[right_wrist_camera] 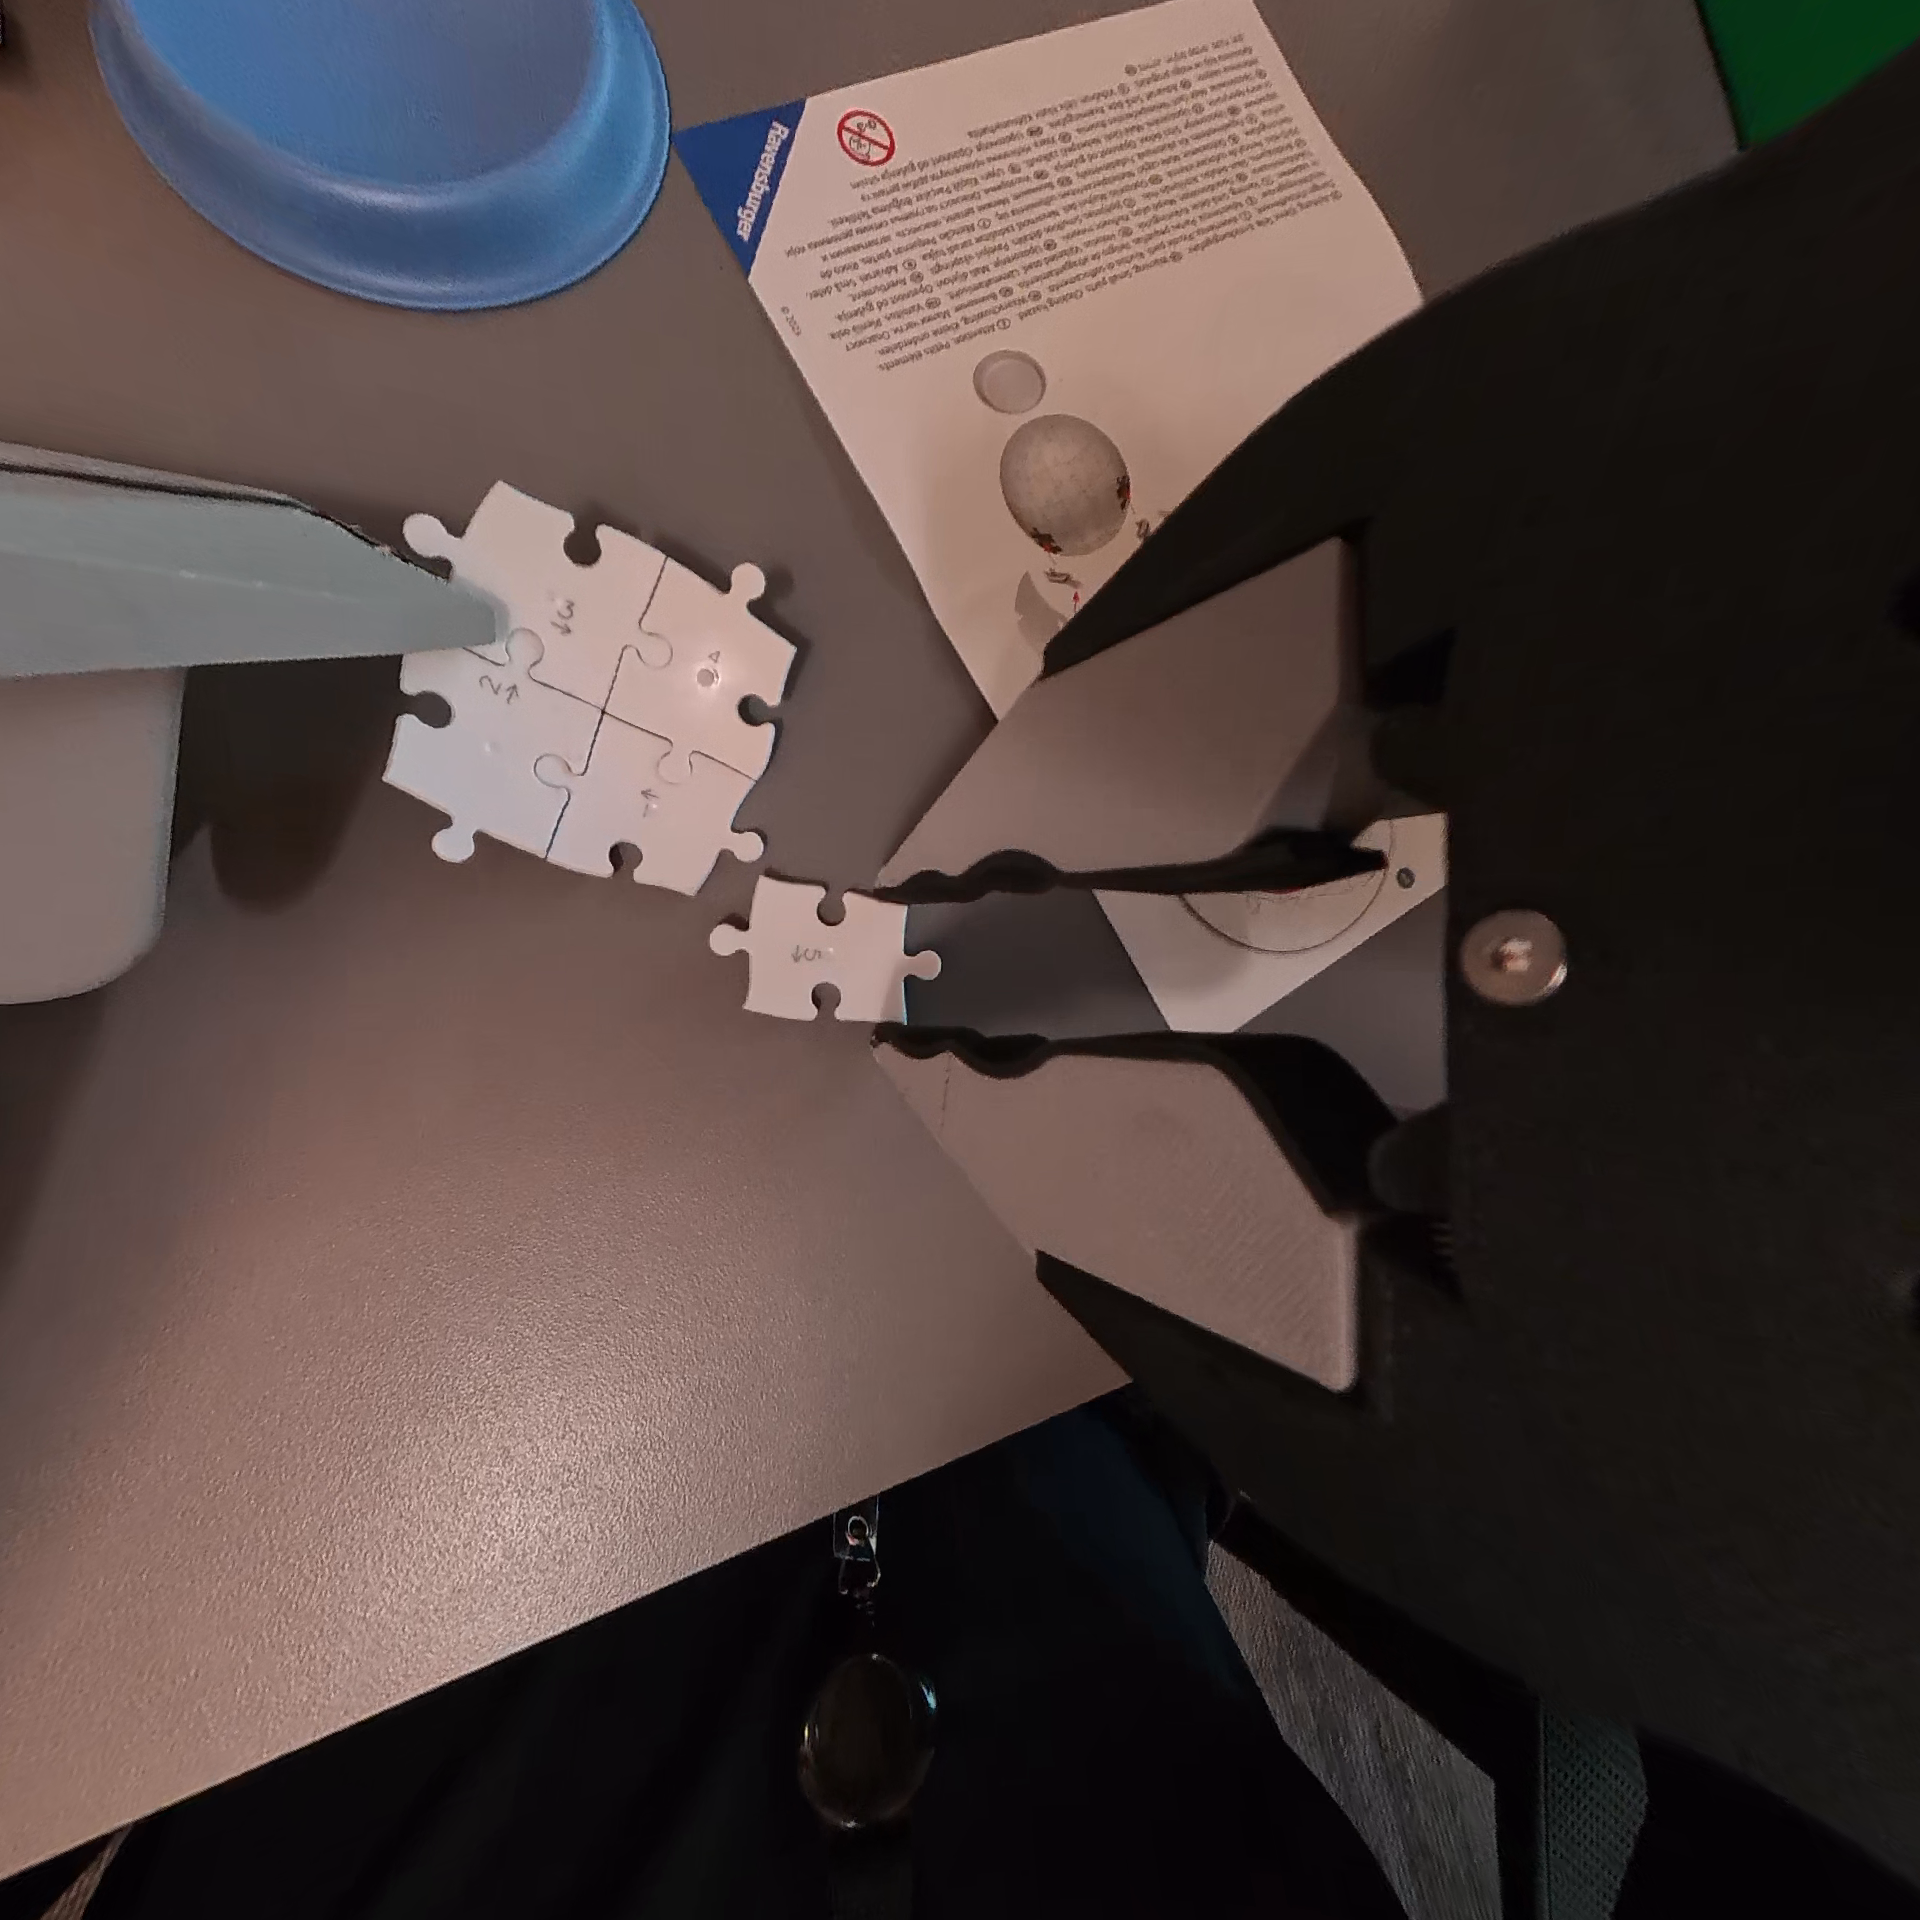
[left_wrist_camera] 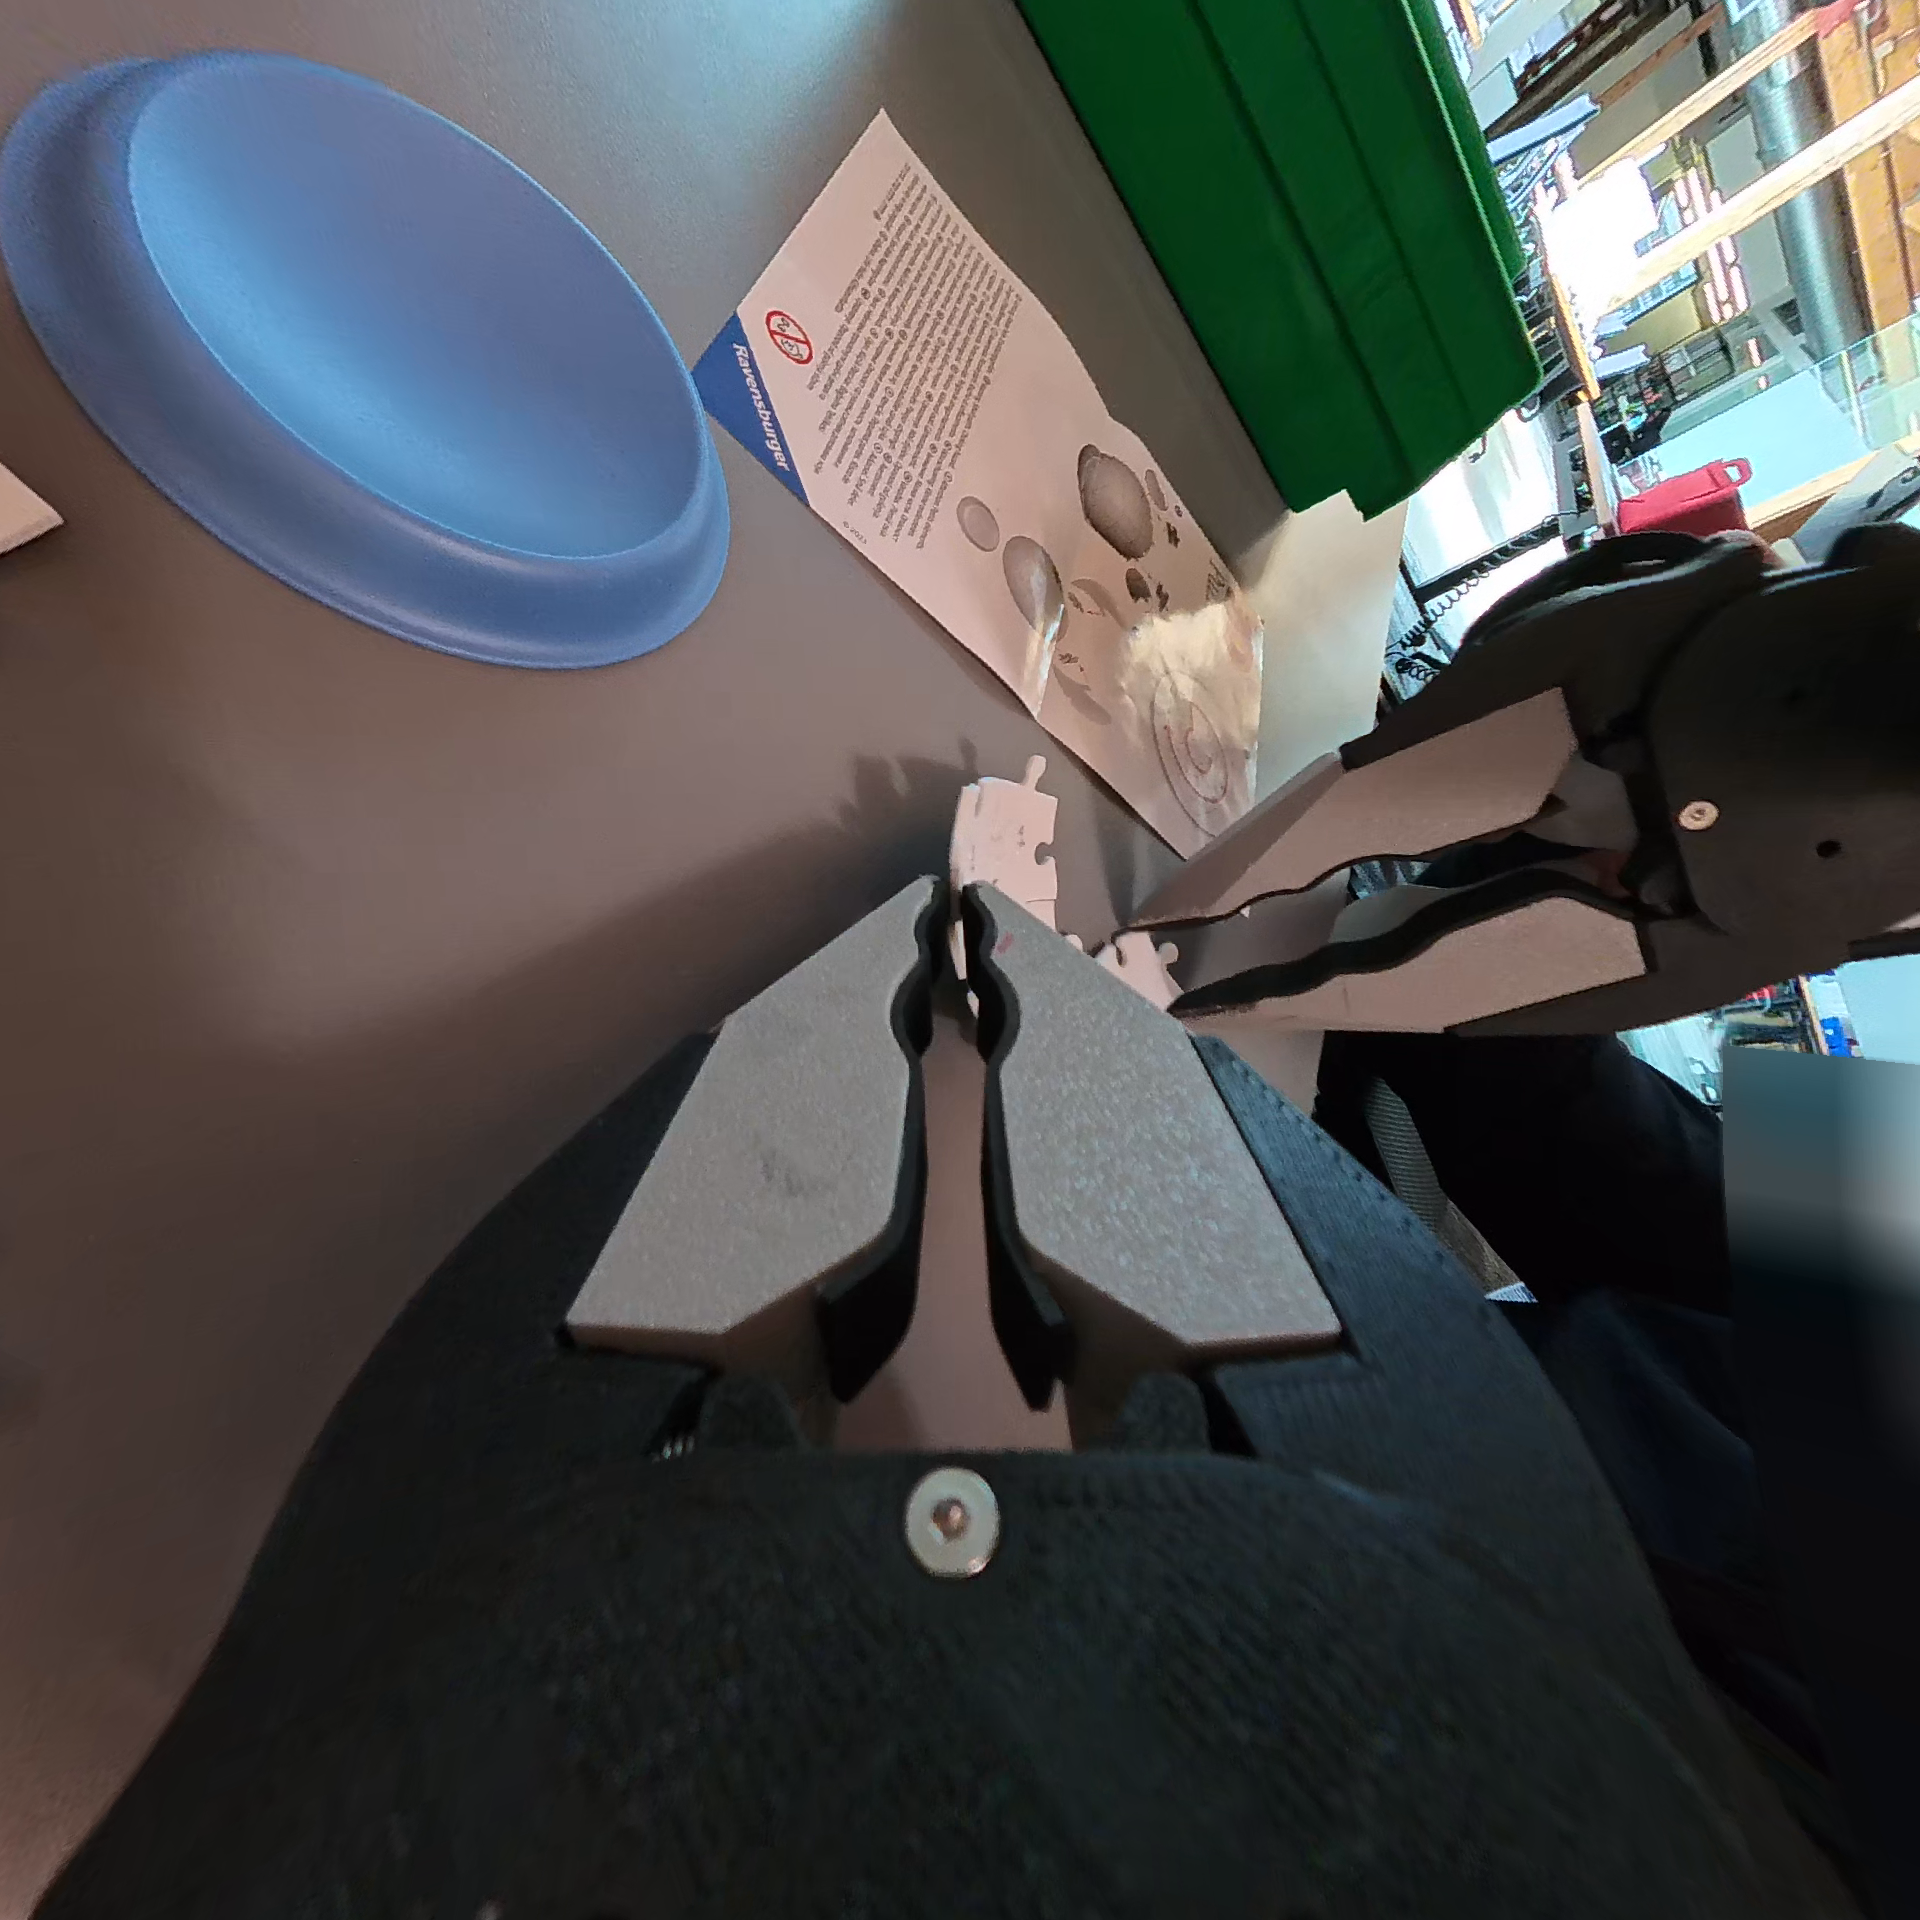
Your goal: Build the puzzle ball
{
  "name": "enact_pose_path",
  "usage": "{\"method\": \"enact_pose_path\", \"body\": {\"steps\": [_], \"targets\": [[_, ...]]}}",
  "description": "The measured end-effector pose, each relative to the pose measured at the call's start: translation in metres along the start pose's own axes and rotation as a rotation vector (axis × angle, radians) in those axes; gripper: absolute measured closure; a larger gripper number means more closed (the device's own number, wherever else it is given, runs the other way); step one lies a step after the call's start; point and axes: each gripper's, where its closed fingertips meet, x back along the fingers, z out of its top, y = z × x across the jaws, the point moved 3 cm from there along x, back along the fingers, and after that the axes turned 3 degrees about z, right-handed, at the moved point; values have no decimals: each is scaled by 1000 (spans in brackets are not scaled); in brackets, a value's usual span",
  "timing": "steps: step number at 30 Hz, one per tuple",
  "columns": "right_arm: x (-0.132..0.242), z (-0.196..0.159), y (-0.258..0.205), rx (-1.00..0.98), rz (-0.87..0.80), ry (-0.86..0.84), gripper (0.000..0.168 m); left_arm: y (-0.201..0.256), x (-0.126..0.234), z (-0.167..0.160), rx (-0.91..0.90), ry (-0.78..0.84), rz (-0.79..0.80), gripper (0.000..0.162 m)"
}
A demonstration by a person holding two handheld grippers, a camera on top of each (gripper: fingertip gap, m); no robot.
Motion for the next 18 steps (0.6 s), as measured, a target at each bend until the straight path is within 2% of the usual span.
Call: {"method": "enact_pose_path", "body": {"steps": [18], "targets": [[15, -3, 21, -4, -242, -62, 148, 0, -2, 0, 1, -6, 8, 162]]}}
